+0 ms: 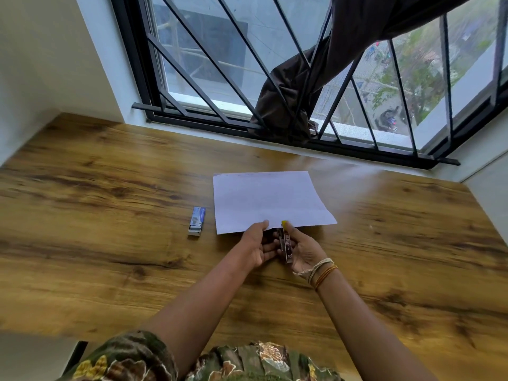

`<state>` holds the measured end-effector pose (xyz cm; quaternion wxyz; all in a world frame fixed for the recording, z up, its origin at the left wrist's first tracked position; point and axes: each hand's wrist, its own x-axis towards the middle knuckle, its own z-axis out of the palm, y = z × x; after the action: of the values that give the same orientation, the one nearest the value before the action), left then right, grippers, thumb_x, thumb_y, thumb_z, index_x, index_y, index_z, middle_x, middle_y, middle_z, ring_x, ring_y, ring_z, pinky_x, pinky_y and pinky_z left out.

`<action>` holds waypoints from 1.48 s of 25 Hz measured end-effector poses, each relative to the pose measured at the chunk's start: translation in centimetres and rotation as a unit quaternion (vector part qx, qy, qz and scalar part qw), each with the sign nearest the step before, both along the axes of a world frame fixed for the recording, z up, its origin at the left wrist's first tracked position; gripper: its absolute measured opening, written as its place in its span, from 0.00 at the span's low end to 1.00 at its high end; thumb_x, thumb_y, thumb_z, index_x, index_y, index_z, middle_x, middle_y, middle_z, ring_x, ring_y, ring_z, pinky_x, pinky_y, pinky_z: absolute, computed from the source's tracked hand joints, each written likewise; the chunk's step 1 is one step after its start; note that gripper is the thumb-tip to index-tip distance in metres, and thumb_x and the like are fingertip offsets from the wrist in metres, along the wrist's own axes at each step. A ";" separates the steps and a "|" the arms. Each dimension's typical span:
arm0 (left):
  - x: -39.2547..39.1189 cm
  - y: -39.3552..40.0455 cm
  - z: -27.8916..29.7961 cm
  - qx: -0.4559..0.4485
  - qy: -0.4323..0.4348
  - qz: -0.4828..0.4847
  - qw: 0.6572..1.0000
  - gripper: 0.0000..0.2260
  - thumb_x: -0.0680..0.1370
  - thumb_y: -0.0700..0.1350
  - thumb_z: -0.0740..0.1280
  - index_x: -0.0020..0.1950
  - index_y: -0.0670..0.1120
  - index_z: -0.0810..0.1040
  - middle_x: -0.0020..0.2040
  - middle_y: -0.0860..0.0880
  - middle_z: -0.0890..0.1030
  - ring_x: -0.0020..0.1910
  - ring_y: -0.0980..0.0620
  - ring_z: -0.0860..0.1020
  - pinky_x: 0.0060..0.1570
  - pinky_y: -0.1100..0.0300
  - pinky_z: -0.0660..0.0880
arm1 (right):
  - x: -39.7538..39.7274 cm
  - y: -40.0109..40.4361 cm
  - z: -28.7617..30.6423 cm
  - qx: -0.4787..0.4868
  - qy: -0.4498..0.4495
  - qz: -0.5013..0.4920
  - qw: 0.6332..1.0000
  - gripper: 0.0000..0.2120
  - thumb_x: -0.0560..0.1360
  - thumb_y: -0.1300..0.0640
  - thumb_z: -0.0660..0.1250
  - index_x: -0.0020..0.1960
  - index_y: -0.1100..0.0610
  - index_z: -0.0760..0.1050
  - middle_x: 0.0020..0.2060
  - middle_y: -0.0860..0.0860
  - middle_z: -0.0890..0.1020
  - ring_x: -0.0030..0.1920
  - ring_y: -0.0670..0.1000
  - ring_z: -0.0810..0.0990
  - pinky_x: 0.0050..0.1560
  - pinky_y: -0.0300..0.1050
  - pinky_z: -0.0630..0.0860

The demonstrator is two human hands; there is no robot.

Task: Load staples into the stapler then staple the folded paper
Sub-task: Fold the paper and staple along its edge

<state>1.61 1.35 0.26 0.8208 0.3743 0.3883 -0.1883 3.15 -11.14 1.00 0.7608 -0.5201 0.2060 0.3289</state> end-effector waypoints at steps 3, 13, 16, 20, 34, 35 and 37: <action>-0.2 -0.1 0.1 -0.003 -0.006 0.002 1.000 0.10 0.80 0.50 0.62 0.49 0.43 0.74 0.41 0.44 0.81 0.35 0.48 0.78 0.36 0.54 0.79 | -0.2 -0.2 -0.1 0.019 0.002 -0.011 1.000 0.16 0.75 0.50 0.67 0.50 0.65 0.77 0.33 0.53 0.83 0.31 0.48 0.83 0.27 0.39 0.78; -1.1 -0.8 -0.1 0.023 -0.040 0.031 0.998 0.06 0.77 0.43 0.67 0.51 0.42 0.74 0.41 0.43 0.81 0.34 0.48 0.80 0.27 0.60 0.79 | -0.4 -0.8 0.0 -0.006 -0.001 -0.018 1.000 0.15 0.78 0.49 0.63 0.45 0.61 0.77 0.32 0.52 0.83 0.28 0.48 0.81 0.24 0.39 0.76; -1.2 -0.8 -0.2 0.035 -0.050 0.020 0.998 0.06 0.77 0.42 0.68 0.50 0.41 0.75 0.41 0.43 0.82 0.32 0.49 0.81 0.28 0.61 0.79 | -0.6 -0.5 0.3 -0.038 -0.020 -0.010 0.999 0.16 0.75 0.47 0.67 0.46 0.61 0.77 0.33 0.53 0.82 0.30 0.48 0.81 0.25 0.39 0.77; -1.5 -0.8 -0.1 0.035 -0.057 0.020 0.998 0.03 0.77 0.40 0.68 0.47 0.42 0.76 0.40 0.44 0.82 0.33 0.51 0.80 0.29 0.61 0.79 | -0.5 -0.5 0.6 -0.054 -0.022 -0.001 0.998 0.18 0.72 0.45 0.70 0.47 0.61 0.77 0.32 0.53 0.81 0.30 0.48 0.80 0.25 0.38 0.76; -1.5 -1.3 -0.1 0.054 -0.042 0.045 0.997 0.04 0.76 0.40 0.70 0.46 0.40 0.75 0.42 0.44 0.81 0.36 0.50 0.80 0.30 0.60 0.80 | -0.7 -0.2 0.7 -0.036 0.024 -0.037 0.998 0.17 0.72 0.51 0.72 0.52 0.62 0.75 0.36 0.55 0.80 0.30 0.48 0.82 0.27 0.39 0.78; -1.5 -1.3 -0.1 0.057 -0.041 0.048 0.996 0.05 0.76 0.40 0.70 0.48 0.40 0.76 0.42 0.44 0.81 0.36 0.50 0.80 0.30 0.60 0.80 | -0.6 -0.1 0.6 -0.038 0.025 -0.038 0.998 0.17 0.72 0.52 0.72 0.52 0.62 0.75 0.37 0.55 0.80 0.30 0.48 0.82 0.28 0.39 0.78; -1.4 -1.3 -0.4 0.060 -0.037 0.059 0.996 0.11 0.75 0.42 0.71 0.53 0.39 0.76 0.44 0.43 0.82 0.37 0.49 0.81 0.32 0.58 0.81 | -0.7 0.0 0.5 -0.039 0.023 -0.046 0.998 0.16 0.71 0.52 0.72 0.51 0.63 0.75 0.37 0.55 0.80 0.31 0.48 0.82 0.28 0.39 0.79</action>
<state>0.24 0.09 -0.10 0.8204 0.4063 0.3894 -0.1015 2.49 -11.16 1.53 0.7490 -0.5320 0.2599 0.2973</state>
